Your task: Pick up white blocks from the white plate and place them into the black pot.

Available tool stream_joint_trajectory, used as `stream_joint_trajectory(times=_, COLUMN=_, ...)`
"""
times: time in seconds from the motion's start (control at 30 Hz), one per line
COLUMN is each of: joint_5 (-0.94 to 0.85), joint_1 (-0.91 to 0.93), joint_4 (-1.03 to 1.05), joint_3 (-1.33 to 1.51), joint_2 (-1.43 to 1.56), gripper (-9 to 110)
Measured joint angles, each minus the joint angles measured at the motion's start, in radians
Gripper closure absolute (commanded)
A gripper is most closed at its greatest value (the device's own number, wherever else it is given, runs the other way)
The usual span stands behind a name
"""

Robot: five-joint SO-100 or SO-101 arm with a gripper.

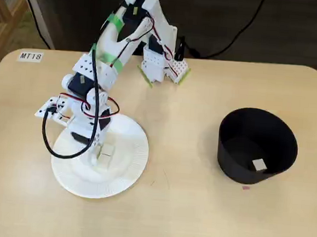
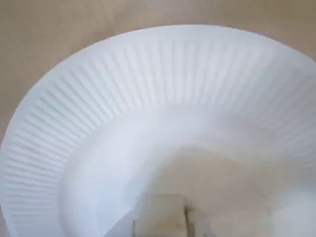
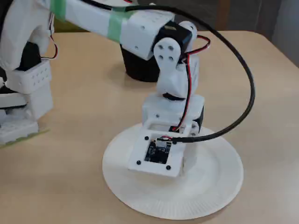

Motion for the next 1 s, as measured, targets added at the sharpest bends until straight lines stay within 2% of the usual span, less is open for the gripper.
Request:
stream_joint_trajectory(times=0.3, joint_5=0.003, joint_1=-0.002, joint_4=0.026, joint_3=-0.049, joint_2=0.014, gripper=104)
stream_joint_trajectory(times=0.6, joint_5=0.072, joint_1=-0.052, joint_4=-0.057, joint_3=-0.049, joint_2=0.583, gripper=104)
stream_joint_trajectory(times=0.77, joint_5=0.081, joint_1=-0.244, joint_4=-0.084, joint_3=-0.020, joint_2=0.887, gripper=104)
stream_joint_trajectory(times=1.0, joint_5=0.081, joint_1=-0.712, joint_4=-0.229, joint_3=0.296, joint_2=1.218, gripper=104)
